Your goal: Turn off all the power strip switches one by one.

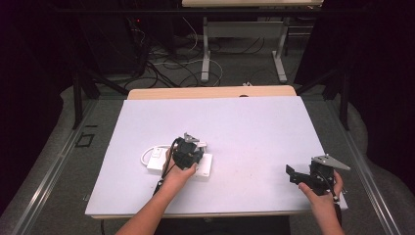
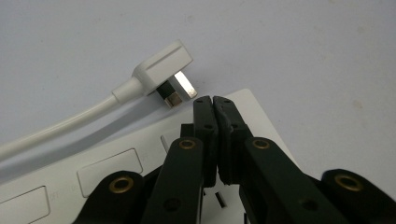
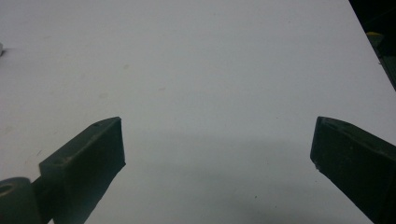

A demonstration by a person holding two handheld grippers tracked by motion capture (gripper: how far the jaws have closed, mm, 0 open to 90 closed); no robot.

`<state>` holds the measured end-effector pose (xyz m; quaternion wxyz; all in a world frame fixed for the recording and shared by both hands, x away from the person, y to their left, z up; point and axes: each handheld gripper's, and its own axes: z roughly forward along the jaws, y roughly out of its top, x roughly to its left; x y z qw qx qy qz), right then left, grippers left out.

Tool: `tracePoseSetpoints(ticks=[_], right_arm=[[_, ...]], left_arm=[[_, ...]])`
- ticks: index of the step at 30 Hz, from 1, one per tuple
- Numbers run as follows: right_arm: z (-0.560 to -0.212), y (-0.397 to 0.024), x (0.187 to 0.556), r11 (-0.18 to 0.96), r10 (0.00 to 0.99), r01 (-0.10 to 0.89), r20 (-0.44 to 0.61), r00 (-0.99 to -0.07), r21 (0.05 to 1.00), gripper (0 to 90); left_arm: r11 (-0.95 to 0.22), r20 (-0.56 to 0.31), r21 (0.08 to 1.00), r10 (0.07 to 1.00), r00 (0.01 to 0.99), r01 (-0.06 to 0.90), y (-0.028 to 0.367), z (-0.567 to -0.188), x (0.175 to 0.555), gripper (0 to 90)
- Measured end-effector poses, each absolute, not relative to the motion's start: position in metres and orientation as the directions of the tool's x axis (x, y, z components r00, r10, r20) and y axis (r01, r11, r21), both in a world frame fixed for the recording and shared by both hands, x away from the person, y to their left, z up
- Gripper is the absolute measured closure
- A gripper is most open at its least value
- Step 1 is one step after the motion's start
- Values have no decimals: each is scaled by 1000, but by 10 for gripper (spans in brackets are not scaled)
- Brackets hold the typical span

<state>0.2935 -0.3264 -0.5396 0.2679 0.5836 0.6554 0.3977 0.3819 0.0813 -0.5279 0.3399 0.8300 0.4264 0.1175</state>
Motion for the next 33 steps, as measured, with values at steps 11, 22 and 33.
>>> tracePoseSetpoints(ticks=[11, 22, 33], right_arm=[[-539, -326, 293, 1, 978, 552, 114, -174, 834, 23], [-538, -326, 292, -5, 979, 556, 116, -165, 831, 23], [-538, -327, 292, 7, 979, 557, 107, -173, 831, 23]], left_arm=[[-370, -149, 674, 779, 608, 640, 87, -518, 381, 785], [-415, -63, 718, 761, 646, 559, 91, -499, 372, 584], [-367, -62, 771, 770, 635, 521, 111, -479, 363, 368]])
